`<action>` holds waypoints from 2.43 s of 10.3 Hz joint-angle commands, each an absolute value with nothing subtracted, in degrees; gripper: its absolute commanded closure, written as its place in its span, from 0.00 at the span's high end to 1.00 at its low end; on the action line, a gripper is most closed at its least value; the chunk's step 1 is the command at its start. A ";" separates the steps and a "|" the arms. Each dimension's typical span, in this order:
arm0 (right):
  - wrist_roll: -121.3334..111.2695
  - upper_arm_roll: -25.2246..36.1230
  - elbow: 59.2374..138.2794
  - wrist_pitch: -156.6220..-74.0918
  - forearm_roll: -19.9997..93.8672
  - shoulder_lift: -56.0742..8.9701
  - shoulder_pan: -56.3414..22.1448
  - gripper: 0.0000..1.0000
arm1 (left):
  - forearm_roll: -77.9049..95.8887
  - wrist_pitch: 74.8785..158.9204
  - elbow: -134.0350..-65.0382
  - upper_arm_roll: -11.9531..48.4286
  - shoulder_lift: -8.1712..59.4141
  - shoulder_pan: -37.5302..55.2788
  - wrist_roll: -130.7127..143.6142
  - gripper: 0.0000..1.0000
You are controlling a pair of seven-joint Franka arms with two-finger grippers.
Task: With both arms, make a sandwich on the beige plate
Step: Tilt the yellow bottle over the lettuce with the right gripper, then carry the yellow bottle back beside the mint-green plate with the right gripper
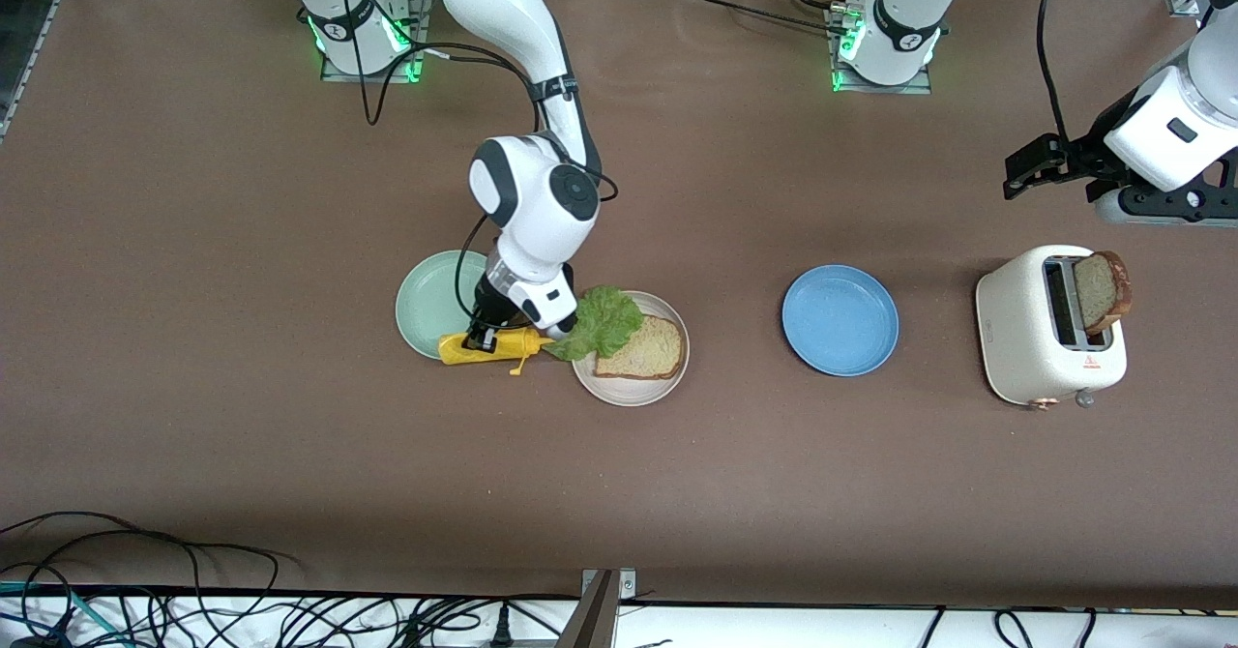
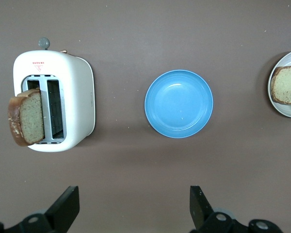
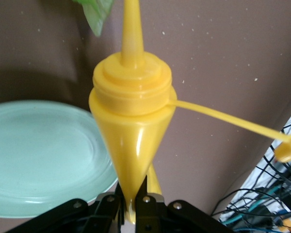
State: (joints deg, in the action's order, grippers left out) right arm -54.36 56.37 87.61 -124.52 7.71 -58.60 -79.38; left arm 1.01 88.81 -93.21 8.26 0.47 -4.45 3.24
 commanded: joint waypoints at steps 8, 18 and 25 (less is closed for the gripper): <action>-65.17 64.91 85.08 -118.59 20.07 -55.46 -76.29 0.00 | 0.26 87.54 -91.76 8.44 0.88 -4.48 3.43 1.00; -98.51 82.18 87.44 -76.84 64.76 -55.37 -46.00 0.00 | 0.35 87.54 -91.76 8.44 0.88 -4.57 3.43 1.00; -115.47 65.07 91.93 -66.89 75.22 -55.81 -23.76 0.00 | -0.17 87.54 -91.93 8.44 1.14 -4.66 2.73 1.00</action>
State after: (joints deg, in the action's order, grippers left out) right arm -112.21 68.64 91.38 -69.16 72.49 -56.39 -27.11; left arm 1.01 88.75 -93.19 8.28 0.52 -4.47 3.24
